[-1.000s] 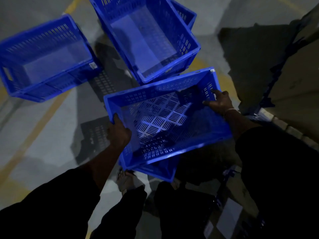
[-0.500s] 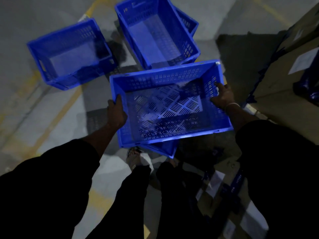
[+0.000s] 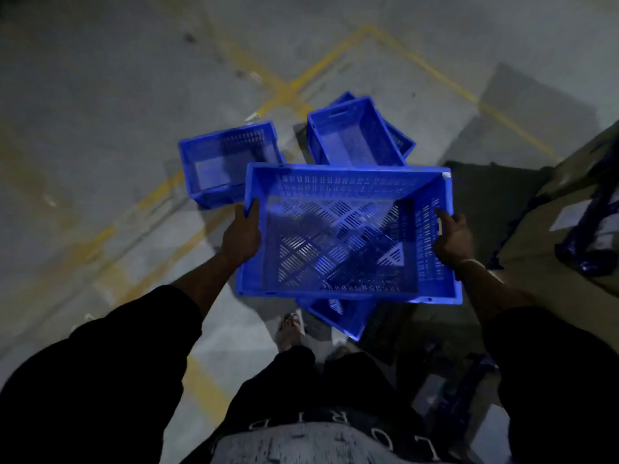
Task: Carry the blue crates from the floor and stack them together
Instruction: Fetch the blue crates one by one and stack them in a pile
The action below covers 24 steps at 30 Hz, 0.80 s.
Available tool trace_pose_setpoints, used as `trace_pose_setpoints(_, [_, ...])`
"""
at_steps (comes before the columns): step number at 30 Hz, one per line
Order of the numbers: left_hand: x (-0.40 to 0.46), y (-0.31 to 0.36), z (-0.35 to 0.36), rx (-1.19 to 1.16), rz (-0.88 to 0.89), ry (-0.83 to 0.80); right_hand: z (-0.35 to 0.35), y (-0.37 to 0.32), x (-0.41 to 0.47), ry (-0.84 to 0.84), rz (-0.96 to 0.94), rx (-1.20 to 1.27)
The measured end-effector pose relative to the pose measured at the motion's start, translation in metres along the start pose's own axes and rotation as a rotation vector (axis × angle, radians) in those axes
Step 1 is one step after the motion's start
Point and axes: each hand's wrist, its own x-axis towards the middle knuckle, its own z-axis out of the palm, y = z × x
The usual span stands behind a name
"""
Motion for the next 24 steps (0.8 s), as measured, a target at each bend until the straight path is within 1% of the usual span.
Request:
trace_pose_setpoints(4, [-0.043, -0.014, -0.034, -0.002, -0.03, 0.094, -0.018, -0.045, -0.019, 0.026, -0.083, 0.029])
trace_pose_setpoints(6, [-0.065, -0.02, -0.047, -0.048, -0.142, 0.177, -0.021, -0.062, -0.024, 0.023, -0.138, 0.03])
trace_pose_setpoints(7, [-0.076, -0.024, -0.052, -0.057, -0.191, 0.192, -0.021, -0.07, -0.024, 0.019, -0.176, 0.031])
trace_pose_setpoints(15, [-0.151, -0.058, -0.068, 0.102, -0.177, 0.314, -0.02, -0.123, -0.03, 0.04, -0.413, 0.051])
trace_pose_setpoints(24, [-0.235, -0.107, -0.075, -0.002, -0.378, 0.471, -0.002, -0.214, -0.035, -0.05, -0.606, 0.028])
